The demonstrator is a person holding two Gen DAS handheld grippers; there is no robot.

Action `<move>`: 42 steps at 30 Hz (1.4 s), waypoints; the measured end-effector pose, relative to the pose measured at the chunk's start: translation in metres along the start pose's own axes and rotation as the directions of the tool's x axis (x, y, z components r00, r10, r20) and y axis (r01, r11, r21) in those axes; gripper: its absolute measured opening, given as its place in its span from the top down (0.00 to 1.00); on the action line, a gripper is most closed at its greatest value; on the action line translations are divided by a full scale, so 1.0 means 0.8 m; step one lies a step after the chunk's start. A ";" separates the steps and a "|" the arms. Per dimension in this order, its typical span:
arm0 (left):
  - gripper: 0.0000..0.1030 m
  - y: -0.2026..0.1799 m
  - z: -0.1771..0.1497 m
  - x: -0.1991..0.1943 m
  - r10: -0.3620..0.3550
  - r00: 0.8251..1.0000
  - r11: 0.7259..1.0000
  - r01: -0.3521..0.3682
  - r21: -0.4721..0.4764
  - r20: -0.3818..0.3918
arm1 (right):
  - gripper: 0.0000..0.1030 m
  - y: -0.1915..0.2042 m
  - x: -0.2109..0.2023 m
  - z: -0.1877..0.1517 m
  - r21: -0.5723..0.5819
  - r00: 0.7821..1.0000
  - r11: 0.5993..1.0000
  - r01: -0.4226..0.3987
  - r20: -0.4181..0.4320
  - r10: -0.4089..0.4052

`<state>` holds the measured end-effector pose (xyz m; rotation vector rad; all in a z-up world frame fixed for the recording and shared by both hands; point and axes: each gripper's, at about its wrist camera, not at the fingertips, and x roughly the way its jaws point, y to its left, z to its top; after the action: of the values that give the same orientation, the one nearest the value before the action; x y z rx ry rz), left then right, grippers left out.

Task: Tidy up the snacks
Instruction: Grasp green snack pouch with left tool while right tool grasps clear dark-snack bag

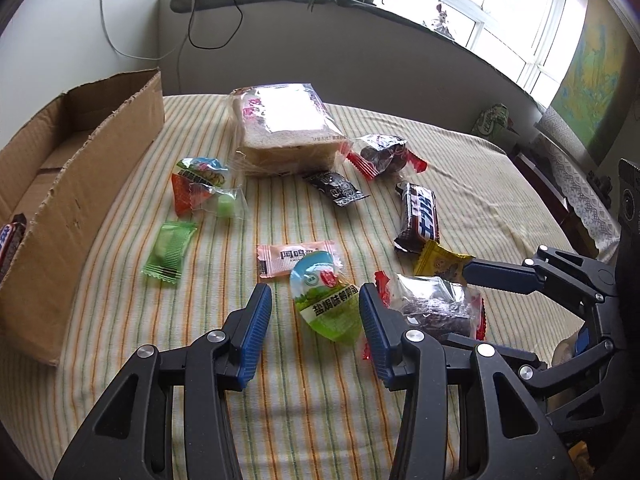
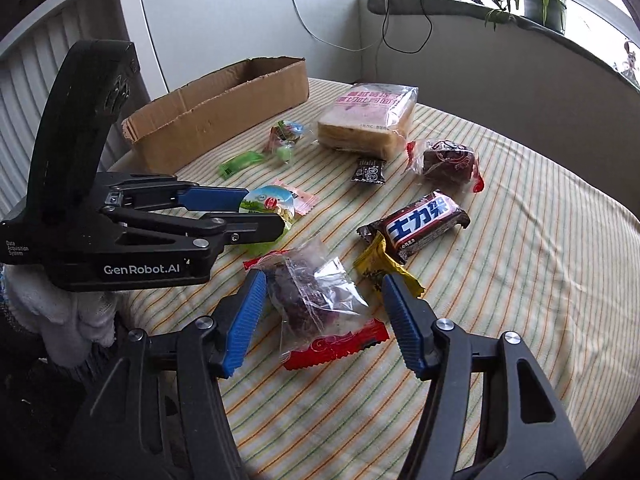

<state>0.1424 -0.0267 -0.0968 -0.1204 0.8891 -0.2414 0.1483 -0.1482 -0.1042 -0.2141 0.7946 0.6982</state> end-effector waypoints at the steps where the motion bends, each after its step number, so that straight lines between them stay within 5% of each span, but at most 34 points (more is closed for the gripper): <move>1: 0.57 -0.002 0.000 0.001 0.001 1.000 1.000 -0.001 0.006 -0.002 | 0.38 0.001 0.002 -0.001 -0.007 1.000 1.000 0.001 -0.006 -0.001; 11: 0.60 -0.015 0.001 0.010 0.055 0.998 0.995 -0.056 0.087 0.015 | 0.57 0.005 0.009 -0.007 -0.031 0.999 0.999 0.008 -0.039 -0.009; 26: 0.61 -0.003 0.000 -0.006 0.040 0.998 0.997 -0.043 0.058 0.044 | 0.61 0.001 -0.004 -0.010 0.026 1.000 0.999 0.021 -0.022 -0.021; 42: 0.61 0.026 0.016 -0.067 0.037 0.986 0.999 -0.039 0.008 0.163 | 0.61 0.018 -0.031 0.031 0.014 0.998 0.998 0.053 0.038 -0.054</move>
<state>0.1228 0.0071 -0.0528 -0.1115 0.7267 -0.1979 0.1414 -0.1389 -0.0680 -0.2088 0.7540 0.6449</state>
